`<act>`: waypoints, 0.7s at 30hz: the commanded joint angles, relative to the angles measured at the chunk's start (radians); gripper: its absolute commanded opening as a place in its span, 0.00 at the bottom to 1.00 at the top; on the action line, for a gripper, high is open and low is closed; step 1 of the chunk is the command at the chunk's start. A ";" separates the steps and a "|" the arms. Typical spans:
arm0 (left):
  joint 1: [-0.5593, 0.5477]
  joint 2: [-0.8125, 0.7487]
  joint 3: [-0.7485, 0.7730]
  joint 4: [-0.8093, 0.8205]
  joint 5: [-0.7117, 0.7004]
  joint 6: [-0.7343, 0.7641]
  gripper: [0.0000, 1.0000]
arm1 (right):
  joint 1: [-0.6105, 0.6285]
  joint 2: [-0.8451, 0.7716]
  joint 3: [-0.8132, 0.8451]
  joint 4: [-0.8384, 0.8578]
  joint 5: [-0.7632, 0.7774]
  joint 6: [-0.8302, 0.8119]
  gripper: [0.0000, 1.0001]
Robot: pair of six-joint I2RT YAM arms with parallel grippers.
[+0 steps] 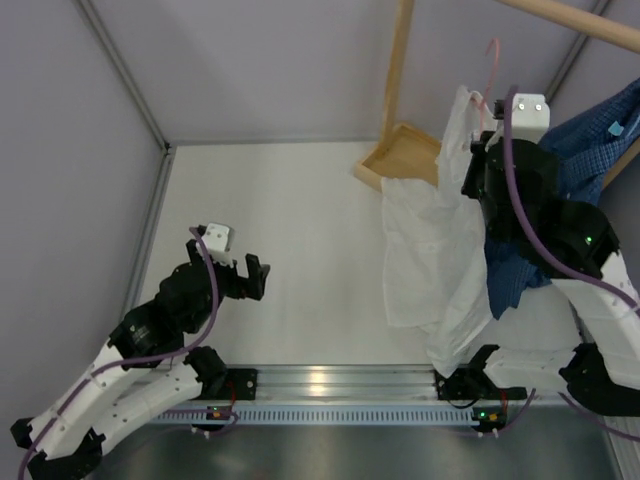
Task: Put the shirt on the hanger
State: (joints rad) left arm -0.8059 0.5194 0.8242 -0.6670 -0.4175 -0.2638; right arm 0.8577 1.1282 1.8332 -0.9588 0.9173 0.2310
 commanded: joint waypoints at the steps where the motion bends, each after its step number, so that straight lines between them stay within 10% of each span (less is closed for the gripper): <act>1: 0.002 -0.036 0.006 0.030 -0.030 -0.017 0.98 | -0.135 0.039 0.065 0.095 -0.067 0.037 0.00; 8: 0.045 -0.042 -0.002 0.030 -0.041 -0.014 0.98 | -0.376 0.222 0.277 0.094 -0.276 0.027 0.00; 21: 0.079 0.007 -0.013 0.047 0.094 -0.012 0.98 | -0.499 0.537 0.643 0.137 -0.153 -0.105 0.00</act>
State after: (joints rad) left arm -0.7326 0.5262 0.8185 -0.6659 -0.3698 -0.2680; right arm 0.4126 1.6341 2.3947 -0.9215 0.7216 0.1745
